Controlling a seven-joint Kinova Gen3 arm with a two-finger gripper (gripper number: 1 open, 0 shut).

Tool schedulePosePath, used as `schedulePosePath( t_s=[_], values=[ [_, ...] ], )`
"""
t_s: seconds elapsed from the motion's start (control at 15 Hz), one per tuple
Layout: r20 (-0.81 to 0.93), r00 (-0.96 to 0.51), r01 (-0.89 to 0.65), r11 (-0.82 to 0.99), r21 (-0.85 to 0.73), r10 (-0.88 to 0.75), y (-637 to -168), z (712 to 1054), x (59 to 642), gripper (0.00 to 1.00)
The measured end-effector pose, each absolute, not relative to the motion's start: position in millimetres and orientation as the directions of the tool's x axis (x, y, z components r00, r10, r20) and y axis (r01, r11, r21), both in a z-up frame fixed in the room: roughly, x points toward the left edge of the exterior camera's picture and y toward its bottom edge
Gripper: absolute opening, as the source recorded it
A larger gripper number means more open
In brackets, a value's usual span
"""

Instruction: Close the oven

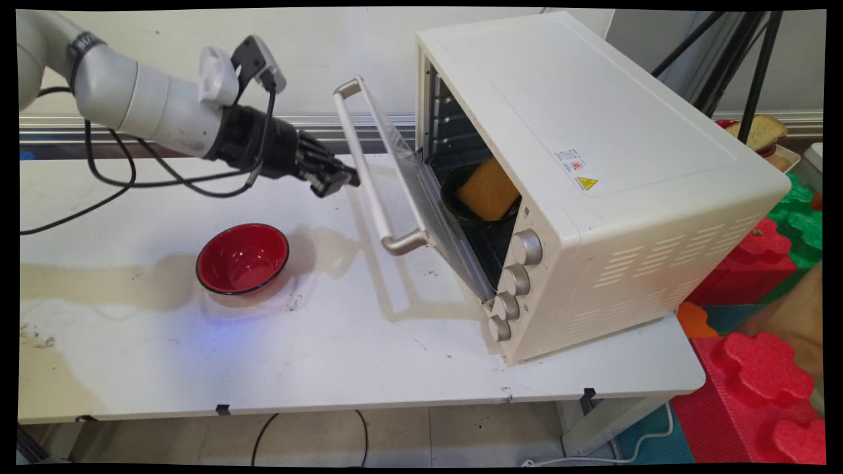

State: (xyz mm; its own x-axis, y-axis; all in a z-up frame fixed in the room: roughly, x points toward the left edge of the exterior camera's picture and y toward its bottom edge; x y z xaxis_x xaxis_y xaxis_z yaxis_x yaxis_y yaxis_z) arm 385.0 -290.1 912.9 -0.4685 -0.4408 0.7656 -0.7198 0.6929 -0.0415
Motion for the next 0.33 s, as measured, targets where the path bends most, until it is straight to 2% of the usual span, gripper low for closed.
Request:
schedulePosePath(
  t_s=[0.33],
  values=[
    [0.791,-0.453,-0.727,0.683,-0.063,-0.410,-303,931,388,0.00]
  ],
)
